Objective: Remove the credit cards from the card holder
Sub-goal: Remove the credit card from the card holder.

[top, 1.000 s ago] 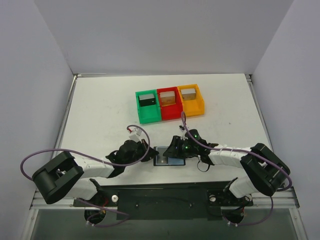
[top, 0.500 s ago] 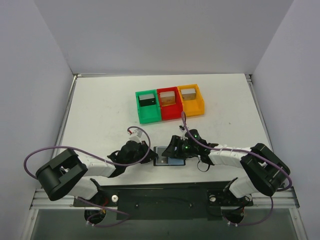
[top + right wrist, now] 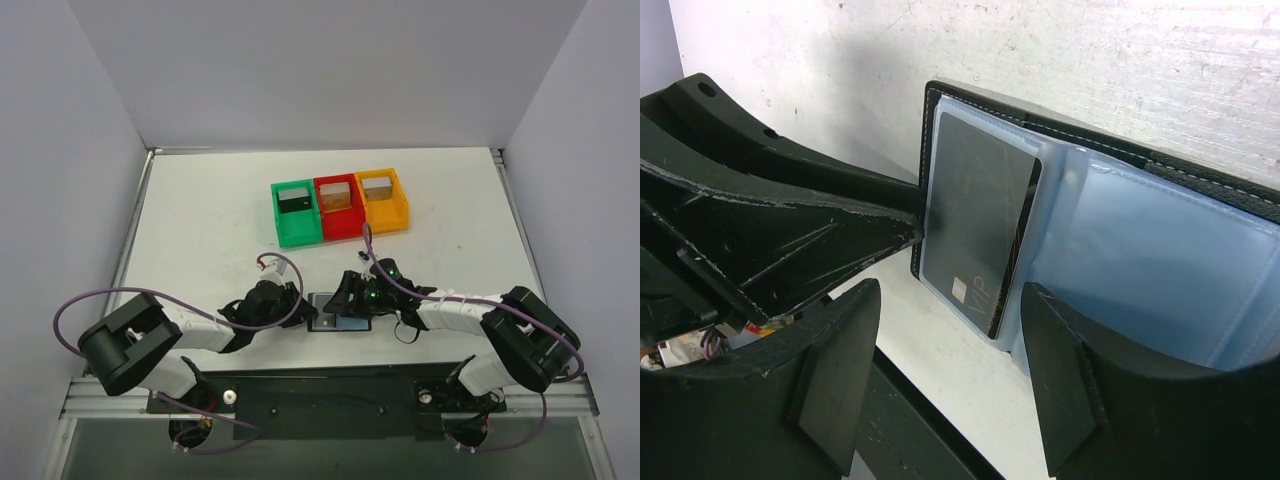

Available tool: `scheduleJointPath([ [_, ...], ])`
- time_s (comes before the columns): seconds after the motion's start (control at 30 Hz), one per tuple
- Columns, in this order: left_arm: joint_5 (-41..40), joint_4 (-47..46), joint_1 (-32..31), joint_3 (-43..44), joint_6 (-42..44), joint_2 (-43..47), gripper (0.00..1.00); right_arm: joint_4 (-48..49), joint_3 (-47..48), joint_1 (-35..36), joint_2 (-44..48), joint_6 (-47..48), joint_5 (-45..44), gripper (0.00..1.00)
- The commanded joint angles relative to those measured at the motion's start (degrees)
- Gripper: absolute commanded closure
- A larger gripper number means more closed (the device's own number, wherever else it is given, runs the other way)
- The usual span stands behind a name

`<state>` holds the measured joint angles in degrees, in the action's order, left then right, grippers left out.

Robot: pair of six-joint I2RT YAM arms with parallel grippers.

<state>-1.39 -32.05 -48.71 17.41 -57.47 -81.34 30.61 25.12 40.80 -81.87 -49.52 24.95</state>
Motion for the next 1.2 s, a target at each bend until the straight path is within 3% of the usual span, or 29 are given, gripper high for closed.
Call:
scheduleJointPath([
  [0.0, 0.8, -3.2, -0.3, 2.3, 0.4, -1.6, 0.68, 1.7, 0.8, -0.2, 0.2, -0.3, 1.0, 0.46],
  [0.8, 1.3, -5.5, -0.7, 1.5, 0.0, -4.8, 0.96, 1.1, -0.3, -0.5, -0.6, -0.1, -0.7, 0.45],
  [1.17, 1.0, -4.9, -0.8, 1.4, -0.1, -5.3, 0.99, 4.0, -1.7, -1.3, -2.1, -1.2, 0.2, 0.44],
])
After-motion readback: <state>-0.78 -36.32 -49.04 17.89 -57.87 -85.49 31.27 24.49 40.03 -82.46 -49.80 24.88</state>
